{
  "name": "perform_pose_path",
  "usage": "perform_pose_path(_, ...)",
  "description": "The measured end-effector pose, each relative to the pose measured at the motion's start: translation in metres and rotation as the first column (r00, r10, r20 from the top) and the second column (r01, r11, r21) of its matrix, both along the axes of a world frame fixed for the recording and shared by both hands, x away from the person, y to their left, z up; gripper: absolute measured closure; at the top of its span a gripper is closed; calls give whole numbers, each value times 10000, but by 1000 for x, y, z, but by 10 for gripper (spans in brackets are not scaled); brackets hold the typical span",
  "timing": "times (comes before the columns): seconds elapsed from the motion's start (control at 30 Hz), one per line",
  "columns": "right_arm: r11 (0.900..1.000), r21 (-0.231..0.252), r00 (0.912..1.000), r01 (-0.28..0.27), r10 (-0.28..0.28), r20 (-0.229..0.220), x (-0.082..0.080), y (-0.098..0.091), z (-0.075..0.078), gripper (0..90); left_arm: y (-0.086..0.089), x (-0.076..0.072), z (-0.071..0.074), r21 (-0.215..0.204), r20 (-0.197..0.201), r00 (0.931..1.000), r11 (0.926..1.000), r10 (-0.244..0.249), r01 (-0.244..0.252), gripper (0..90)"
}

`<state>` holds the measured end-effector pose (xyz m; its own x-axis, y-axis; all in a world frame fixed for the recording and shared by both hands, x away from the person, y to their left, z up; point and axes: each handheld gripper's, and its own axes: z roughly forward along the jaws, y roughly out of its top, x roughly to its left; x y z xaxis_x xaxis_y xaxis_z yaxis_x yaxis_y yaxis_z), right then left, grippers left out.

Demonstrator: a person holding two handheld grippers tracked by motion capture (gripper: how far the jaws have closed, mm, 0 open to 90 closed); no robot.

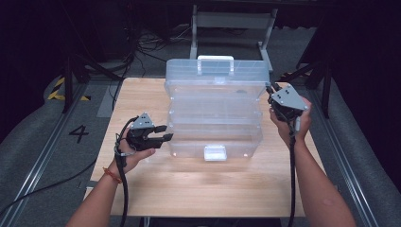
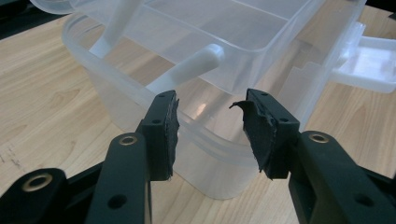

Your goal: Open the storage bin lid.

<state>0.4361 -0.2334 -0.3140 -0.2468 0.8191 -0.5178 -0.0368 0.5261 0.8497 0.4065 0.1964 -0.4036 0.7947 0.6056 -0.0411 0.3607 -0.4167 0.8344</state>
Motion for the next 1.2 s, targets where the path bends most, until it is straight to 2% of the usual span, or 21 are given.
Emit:
perform_pose_path(0.03,10000,-5,10000,32,-32,-15,2,1,1,823,0,0,0,51,90,10000,10000,22,-23,560)
perform_pose_path(0.1,9999,-121,9999,114,-114,36,6,2,3,829,-1,0,0,-19,7,10000,10000,68,-68,559)
perform_pose_path(0.23,9998,-55,9997,211,-210,87,12,4,4,834,0,1,0,44,48,10000,10000,14,-14,558)
perform_pose_path(0.4,9991,375,9998,197,-197,-10,17,2,3,834,0,1,-1,38,61,10000,10000,56,-56,558)
perform_pose_path(0.47,9990,392,9997,210,-205,-121,19,2,3,816,0,1,-1,19,53,10000,10000,60,-60,557)
perform_pose_path(0.57,9971,725,9990,214,-185,-407,27,0,1,795,0,1,-1,55,31,10000,10000,70,-70,558)
perform_pose_path(0.67,9955,925,9986,191,-145,-499,30,-2,1,798,0,1,-1,52,23,10000,10000,61,-61,557)
perform_pose_path(0.83,9958,860,9985,303,-262,-479,38,1,4,786,-1,2,0,142,127,9999,9999,46,-48,558)
perform_pose_path(0.97,9946,1027,9975,139,-66,-708,47,-2,7,763,0,2,-1,31,56,10000,10000,28,-28,557)
perform_pose_path(1.03,9930,1175,9958,120,-11,-918,53,-2,8,680,0,3,-1,34,64,10000,10000,39,-39,555)
perform_pose_path(1.07,9926,1201,9957,166,-54,-928,54,-3,8,673,-1,3,-1,66,75,10000,10000,34,-35,554)
perform_pose_path(1.2,9874,1576,9925,-146,335,-1179,60,-4,5,672,-1,3,-1,120,96,10000,9999,27,-28,554)
